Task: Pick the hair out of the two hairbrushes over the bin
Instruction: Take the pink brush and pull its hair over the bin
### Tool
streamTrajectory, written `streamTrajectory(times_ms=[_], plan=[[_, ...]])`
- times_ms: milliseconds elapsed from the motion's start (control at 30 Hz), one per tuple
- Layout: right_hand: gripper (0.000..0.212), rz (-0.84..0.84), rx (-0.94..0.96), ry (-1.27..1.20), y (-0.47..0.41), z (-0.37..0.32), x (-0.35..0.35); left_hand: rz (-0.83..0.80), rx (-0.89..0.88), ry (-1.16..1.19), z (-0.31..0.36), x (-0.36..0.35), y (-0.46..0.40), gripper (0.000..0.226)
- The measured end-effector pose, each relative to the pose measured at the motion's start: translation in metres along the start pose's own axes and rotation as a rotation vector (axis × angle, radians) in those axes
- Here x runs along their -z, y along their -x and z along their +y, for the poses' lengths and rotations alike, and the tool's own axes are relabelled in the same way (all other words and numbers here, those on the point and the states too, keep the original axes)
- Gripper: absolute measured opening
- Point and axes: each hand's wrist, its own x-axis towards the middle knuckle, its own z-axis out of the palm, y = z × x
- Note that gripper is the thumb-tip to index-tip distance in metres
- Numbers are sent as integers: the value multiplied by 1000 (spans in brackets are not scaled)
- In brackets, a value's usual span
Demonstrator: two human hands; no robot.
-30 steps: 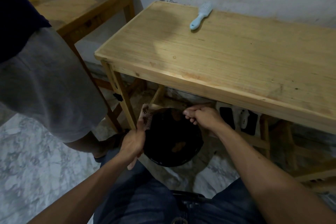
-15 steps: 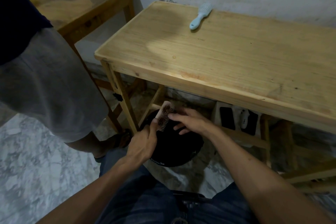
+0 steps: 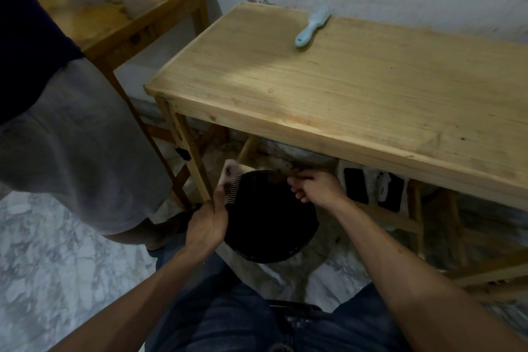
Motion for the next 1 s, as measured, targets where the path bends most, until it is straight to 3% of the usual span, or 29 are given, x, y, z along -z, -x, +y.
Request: streamTrajectory(times_ms=[167,333,467,567,800,1000], plan=[[50,-115,-30,239,4,-4,-12,-14,-100,-98,9,-6,5,73],[51,-51,87,126,13,-20,-29,-26,-144,-224,17,-11,14,66],[31,152,303,85,14,-25,-34,-29,-191,-326,20,-11,16,63],[14,186,406,180,16,-28,-39,-10,-214,-373,24,-12,16,63],[17,179,355,350,18,-31,-42,19,-198,-468,28,-15,14,68],[15,222,138,220,6,-20,-24,-5,-100,-396,21,-7,6,77]])
